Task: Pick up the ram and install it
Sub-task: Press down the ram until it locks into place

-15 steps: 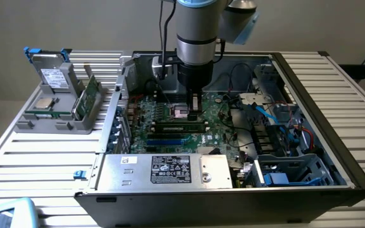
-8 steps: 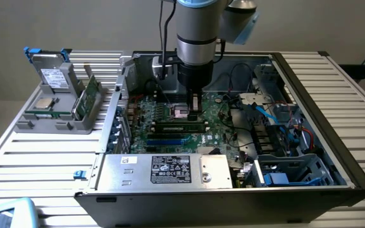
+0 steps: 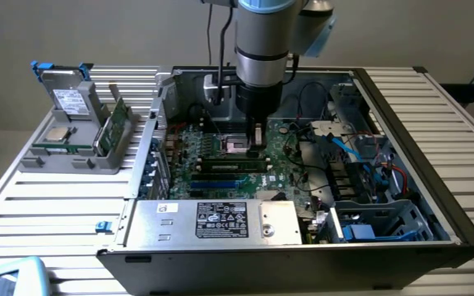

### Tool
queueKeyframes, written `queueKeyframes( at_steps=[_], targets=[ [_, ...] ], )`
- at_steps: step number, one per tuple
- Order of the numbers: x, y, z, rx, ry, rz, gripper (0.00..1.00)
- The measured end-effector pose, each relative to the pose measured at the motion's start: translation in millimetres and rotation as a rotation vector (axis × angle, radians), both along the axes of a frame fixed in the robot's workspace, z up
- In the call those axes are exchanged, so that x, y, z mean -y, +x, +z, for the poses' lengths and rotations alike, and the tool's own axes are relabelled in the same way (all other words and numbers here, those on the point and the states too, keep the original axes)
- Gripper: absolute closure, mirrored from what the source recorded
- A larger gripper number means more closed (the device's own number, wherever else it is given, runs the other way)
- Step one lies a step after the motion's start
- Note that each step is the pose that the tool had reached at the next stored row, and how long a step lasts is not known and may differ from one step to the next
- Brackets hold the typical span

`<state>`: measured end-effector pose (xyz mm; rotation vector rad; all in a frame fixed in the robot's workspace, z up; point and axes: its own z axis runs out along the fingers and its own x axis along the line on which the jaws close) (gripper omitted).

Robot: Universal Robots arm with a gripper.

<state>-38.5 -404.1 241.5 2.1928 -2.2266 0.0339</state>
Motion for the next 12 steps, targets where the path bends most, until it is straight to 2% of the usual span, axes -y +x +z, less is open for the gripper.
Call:
queueKeyframes(
  at_steps=[2,7,12],
  targets=[
    [1.1,0.0,-1.3,-0.0098,-0.0001,0.0,0.89],
    [4.9,0.1,-3.1,-0.0106,-0.0001,0.0,0.89],
    [5.1,3.4,-4.0,-0.0106,-0.0003,0.0,0.89]
  ],
)
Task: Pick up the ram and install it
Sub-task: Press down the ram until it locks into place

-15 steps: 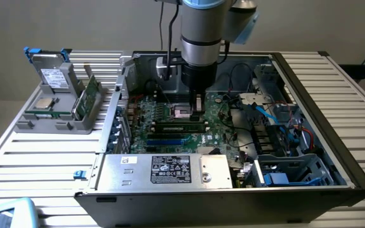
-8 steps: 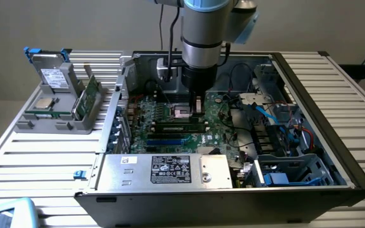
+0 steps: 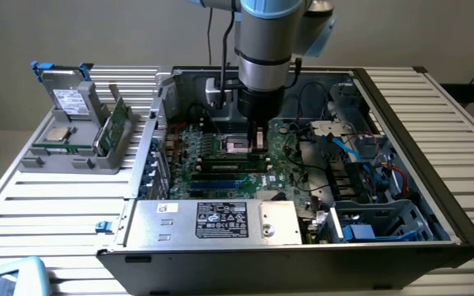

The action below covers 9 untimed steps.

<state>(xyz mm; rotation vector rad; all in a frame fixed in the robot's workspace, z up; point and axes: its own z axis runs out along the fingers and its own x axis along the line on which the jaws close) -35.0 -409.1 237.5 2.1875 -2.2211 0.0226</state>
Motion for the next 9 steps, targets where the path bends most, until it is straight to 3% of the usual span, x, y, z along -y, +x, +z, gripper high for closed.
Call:
queueKeyframes(
  at_steps=[9],
  targets=[
    [-0.1,1.4,-3.5,0.0073,0.0002,0.0,0.89]
  ],
)
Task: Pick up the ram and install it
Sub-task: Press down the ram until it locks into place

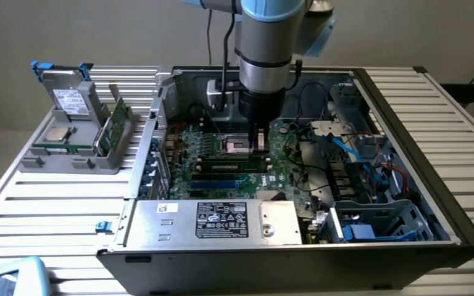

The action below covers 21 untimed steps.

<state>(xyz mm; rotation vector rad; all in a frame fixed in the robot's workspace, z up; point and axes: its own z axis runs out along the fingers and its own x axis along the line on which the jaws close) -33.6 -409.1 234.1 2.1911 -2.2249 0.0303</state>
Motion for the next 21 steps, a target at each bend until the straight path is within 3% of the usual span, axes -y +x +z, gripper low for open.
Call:
queueKeyframes(
  at_steps=[4,21],
  targets=[
    [-0.2,0.0,-1.5,0.0074,0.0003,0.0,0.89],
    [-0.8,-1.5,-6.5,0.0098,-0.0001,0.0,0.89]
  ],
)
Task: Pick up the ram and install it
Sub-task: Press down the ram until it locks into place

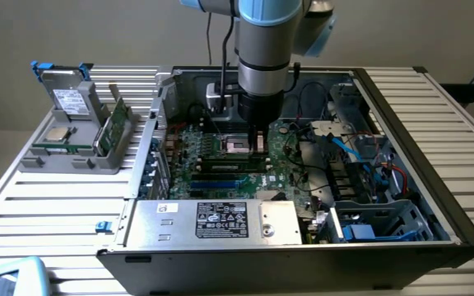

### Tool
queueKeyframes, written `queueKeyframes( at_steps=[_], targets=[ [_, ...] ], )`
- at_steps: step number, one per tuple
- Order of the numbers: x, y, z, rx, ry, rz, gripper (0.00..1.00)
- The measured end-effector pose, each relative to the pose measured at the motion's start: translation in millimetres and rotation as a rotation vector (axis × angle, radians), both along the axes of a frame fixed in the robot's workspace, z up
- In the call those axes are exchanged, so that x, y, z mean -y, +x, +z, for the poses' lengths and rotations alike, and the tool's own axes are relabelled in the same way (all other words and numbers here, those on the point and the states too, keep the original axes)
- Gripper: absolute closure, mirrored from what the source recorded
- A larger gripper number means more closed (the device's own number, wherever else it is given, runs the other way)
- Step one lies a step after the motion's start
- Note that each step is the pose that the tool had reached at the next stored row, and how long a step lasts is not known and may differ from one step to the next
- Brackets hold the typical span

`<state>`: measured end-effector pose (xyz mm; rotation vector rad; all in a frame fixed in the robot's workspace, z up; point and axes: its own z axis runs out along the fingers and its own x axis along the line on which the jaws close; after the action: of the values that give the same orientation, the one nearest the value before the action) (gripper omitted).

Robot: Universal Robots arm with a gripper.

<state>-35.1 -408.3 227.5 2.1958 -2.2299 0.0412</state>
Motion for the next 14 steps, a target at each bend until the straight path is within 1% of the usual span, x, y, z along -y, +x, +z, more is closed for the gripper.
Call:
queueKeyframes(
  at_steps=[4,5,8,10,14],
  targets=[
    [0.0,0.0,-0.1,0.0004,0.0,0.0,0.89],
    [-0.2,-0.1,1.2,0.0008,0.0013,0.0,0.89],
    [0.0,-2.8,11.1,0.0004,0.0002,0.0,0.89],
    [0.0,-8.8,12.8,0.0005,0.0002,0.0,0.89],
    [0.0,-25.4,12.8,0.0004,0.0001,0.0,0.89]
  ],
)
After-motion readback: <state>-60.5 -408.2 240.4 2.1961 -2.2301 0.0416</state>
